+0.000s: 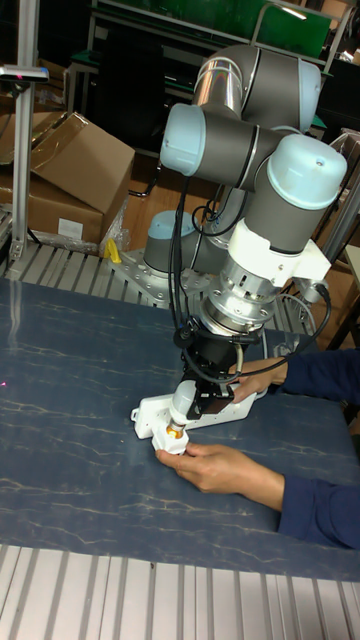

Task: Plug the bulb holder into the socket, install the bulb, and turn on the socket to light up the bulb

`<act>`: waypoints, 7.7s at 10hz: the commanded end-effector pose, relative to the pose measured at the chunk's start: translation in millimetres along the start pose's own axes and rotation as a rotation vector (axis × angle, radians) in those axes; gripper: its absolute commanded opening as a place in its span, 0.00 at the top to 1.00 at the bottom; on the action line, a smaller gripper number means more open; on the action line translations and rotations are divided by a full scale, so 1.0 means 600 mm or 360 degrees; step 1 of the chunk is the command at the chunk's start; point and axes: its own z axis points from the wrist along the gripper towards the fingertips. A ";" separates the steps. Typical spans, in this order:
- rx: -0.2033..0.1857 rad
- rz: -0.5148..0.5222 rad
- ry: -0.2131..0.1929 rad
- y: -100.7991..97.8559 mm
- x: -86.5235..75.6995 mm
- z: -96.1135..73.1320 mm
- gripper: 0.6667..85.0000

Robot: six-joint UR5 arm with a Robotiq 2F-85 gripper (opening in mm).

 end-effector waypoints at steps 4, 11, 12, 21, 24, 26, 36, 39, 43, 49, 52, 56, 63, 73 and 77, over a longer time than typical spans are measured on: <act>0.0027 -0.0122 -0.0008 -0.007 -0.003 0.006 0.99; 0.0039 -0.0166 0.0005 -0.011 -0.010 0.014 0.99; 0.0039 -0.0166 0.0005 -0.011 -0.012 0.015 0.99; 0.0046 -0.0178 0.0005 -0.009 -0.012 0.032 0.99; 0.0053 -0.0183 0.0002 -0.009 -0.011 0.037 0.99; 0.0051 -0.0186 -0.0001 -0.009 -0.012 0.037 0.99; 0.0021 -0.0169 -0.0004 -0.002 -0.012 0.039 0.99; 0.0009 -0.0135 -0.0006 0.000 -0.014 0.038 0.99; -0.0011 -0.0045 -0.0026 0.005 -0.019 0.038 0.99; -0.0040 0.0160 -0.0071 0.015 -0.030 0.037 0.99; -0.0070 0.0267 -0.0073 0.023 -0.033 0.037 0.99; -0.0102 0.0400 -0.0088 0.034 -0.040 0.037 0.99; -0.0129 0.0537 -0.0102 0.041 -0.043 0.040 0.99; -0.0140 0.0713 -0.0097 0.044 -0.049 0.047 0.99; -0.0154 0.0847 -0.0093 0.046 -0.052 0.047 0.99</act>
